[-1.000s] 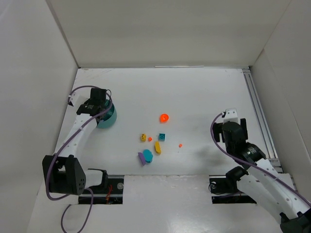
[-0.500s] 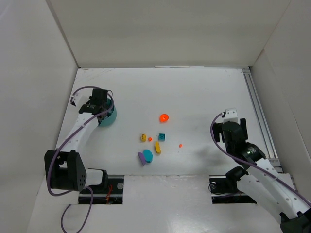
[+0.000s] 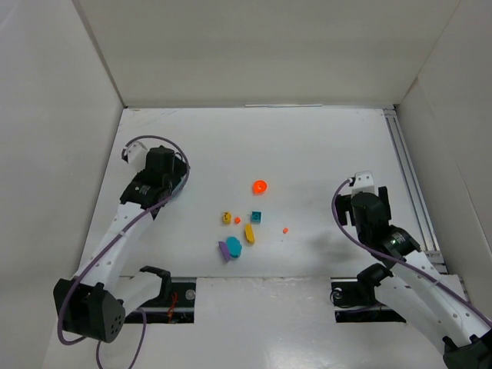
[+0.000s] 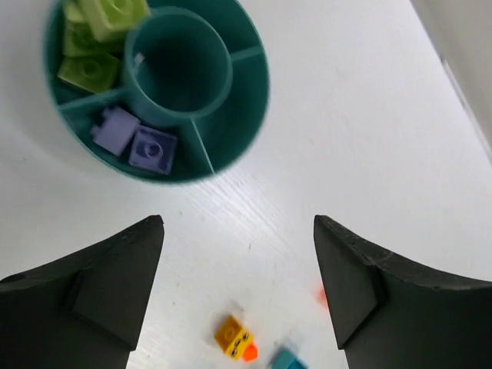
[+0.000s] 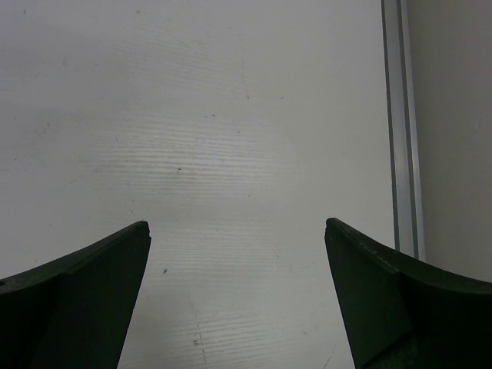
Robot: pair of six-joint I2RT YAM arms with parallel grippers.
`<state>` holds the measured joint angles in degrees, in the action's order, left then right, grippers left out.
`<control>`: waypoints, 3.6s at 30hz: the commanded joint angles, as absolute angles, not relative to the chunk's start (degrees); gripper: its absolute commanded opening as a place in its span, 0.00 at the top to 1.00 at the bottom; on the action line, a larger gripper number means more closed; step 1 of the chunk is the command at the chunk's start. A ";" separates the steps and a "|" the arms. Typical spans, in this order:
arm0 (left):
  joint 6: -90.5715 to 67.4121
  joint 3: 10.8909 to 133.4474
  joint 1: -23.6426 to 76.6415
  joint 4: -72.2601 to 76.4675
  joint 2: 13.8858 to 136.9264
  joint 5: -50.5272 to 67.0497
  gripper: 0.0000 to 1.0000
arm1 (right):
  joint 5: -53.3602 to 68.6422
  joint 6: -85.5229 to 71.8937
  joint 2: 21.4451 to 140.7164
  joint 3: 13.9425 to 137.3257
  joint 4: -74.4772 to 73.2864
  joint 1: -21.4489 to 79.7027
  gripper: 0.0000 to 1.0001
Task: Sort the legos into containers by color
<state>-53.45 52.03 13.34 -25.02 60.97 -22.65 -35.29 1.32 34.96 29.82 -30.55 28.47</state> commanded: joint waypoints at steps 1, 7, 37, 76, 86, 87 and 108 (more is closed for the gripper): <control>-48.00 48.96 18.25 -24.08 58.28 -16.72 0.24 | -33.14 4.12 34.72 29.79 -26.28 28.13 0.00; -54.03 41.33 34.25 -25.82 55.81 -13.28 0.24 | -25.93 7.82 34.72 28.40 -22.42 28.13 0.00; -82.35 43.59 69.96 -49.92 76.11 -15.55 0.53 | -22.50 10.11 38.58 26.72 -18.11 28.13 0.00; -75.77 46.49 76.19 -41.30 85.78 -33.47 1.00 | -16.90 11.69 39.64 27.50 -17.58 28.13 0.00; -59.25 52.29 83.32 -33.58 80.51 -44.38 1.00 | 15.61 14.24 44.03 38.94 -24.87 28.13 0.00; -58.19 52.29 83.84 -31.49 79.81 -45.60 1.00 | 21.65 14.24 44.64 39.54 -24.00 28.13 0.00; -37.18 44.21 86.04 -6.95 65.74 -53.87 1.00 | 59.06 -1.49 57.30 38.50 2.90 27.07 0.00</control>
<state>-39.33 44.53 85.82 -10.48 66.46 -49.87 54.11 1.39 58.70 36.71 -1.72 27.40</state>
